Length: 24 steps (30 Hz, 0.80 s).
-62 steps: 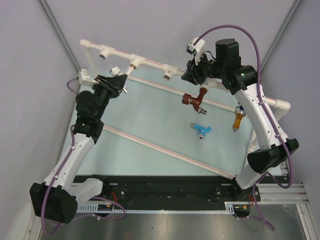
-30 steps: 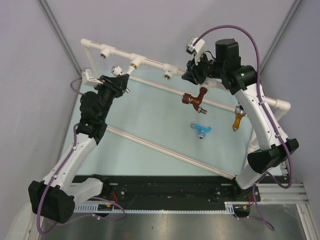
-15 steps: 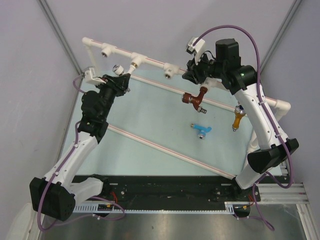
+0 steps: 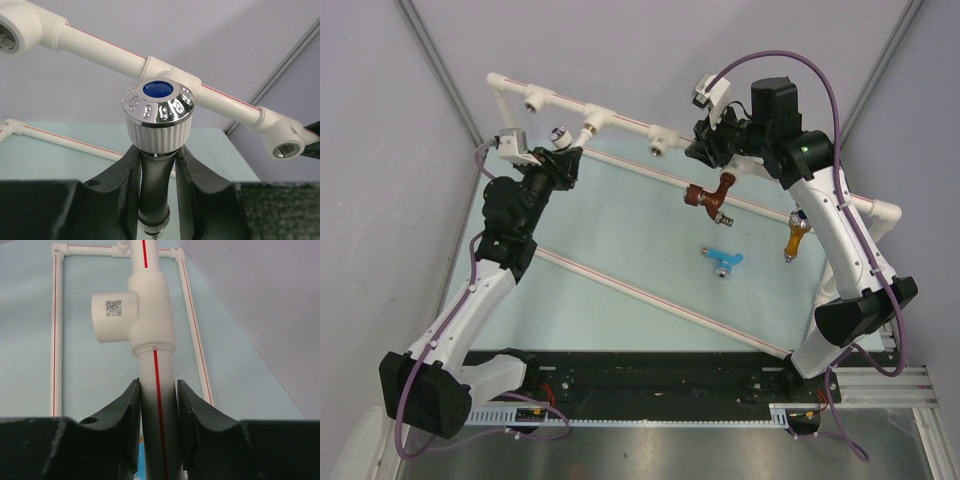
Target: Install the water faucets
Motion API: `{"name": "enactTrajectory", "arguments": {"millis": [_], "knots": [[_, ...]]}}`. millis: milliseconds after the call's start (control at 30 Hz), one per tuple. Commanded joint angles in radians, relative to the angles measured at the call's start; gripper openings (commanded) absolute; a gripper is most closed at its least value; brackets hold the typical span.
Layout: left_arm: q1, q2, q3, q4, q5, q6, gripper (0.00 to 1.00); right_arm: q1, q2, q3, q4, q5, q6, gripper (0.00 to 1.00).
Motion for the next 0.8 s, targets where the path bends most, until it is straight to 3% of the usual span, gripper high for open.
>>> {"name": "enactTrajectory", "arguments": {"millis": [0, 467, 767], "knots": [[-0.021, 0.042, 0.049, -0.06, 0.076, 0.126, 0.0, 0.04, -0.036, -0.013, -0.116, -0.01, 0.048, 0.0], [-0.048, 0.072, 0.122, -0.146, 0.109, 0.352, 0.0, 0.049, -0.038, -0.013, -0.124, -0.009, 0.034, 0.0], [-0.091, 0.081, 0.13, -0.175, 0.115, 0.597, 0.0, 0.055, -0.041, -0.013, -0.127, -0.007, 0.028, 0.0]]}}
